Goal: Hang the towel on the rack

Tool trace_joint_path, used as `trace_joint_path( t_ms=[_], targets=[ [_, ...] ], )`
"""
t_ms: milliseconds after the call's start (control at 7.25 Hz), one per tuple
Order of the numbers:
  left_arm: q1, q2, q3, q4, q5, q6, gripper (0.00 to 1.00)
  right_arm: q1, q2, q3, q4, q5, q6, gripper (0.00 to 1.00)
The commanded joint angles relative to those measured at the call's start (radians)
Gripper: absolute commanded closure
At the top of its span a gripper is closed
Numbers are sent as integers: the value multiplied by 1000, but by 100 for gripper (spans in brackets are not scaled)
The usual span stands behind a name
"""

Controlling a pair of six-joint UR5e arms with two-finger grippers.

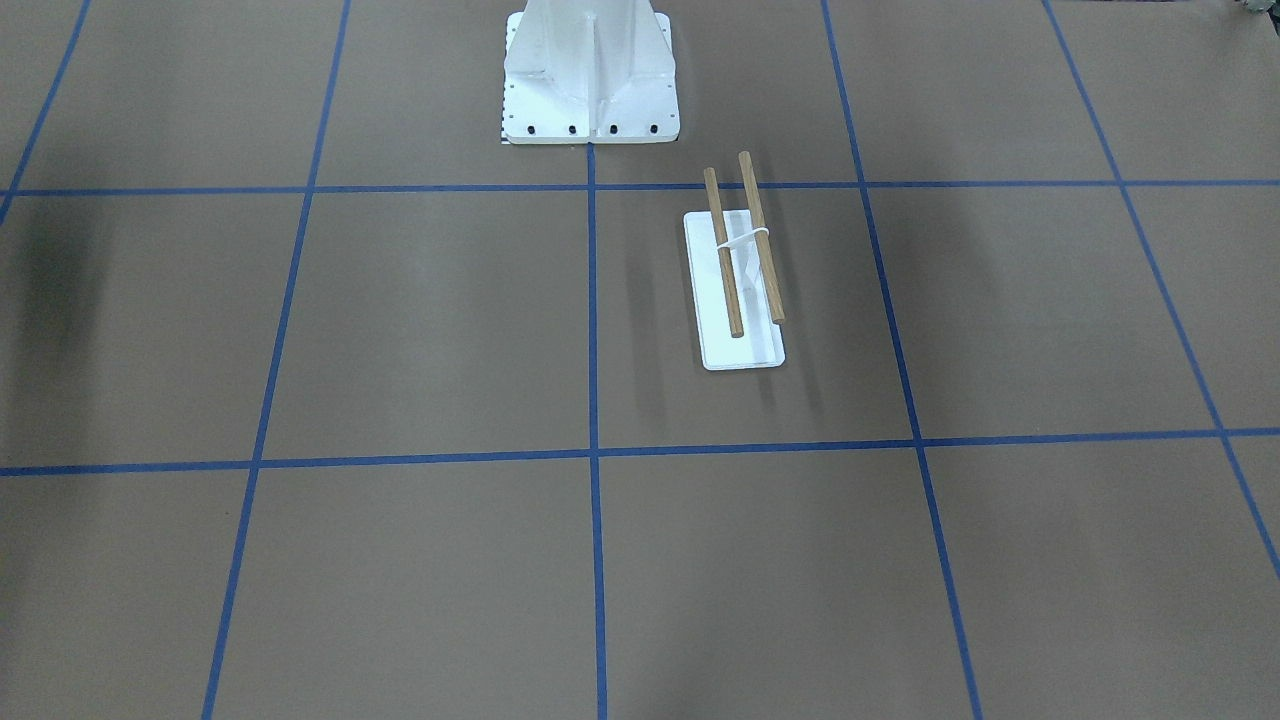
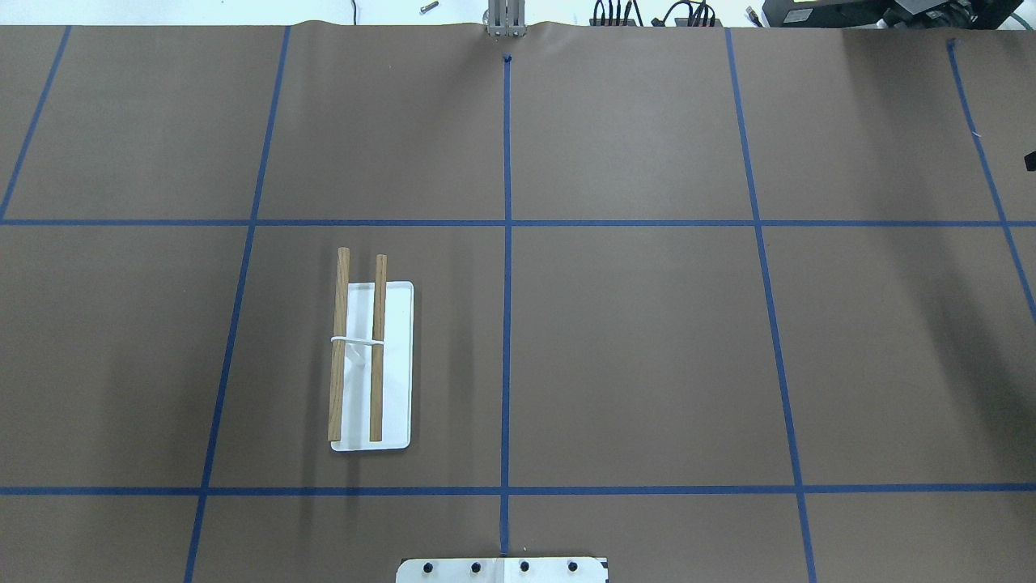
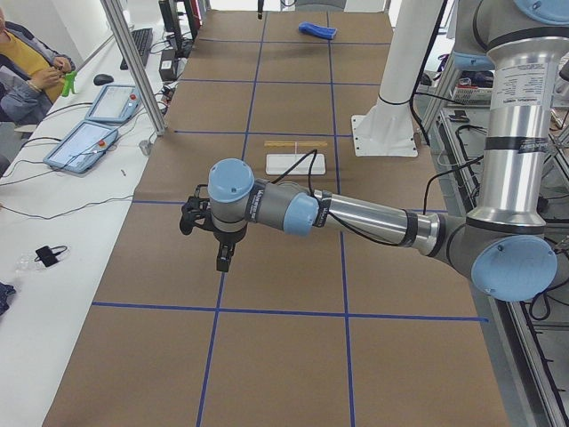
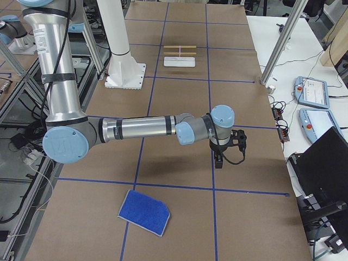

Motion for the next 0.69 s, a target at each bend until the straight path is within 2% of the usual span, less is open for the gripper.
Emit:
trace_joint_path(
  t_ms=[0,138,414,552],
  targets=[
    [-1,31,14,-94,17,14,2,0,0,-2,5,1,0,0],
    [2,73,27,-163,21,13,2,2,-4,1,7,1,0,0],
    [5,106,118,-302,17,-1,2,29,-35,-4,-7,1,-122,0],
    [5,101,128,-313,18,-8,2,34,-74,-4,-6,1,-125,0]
  ],
)
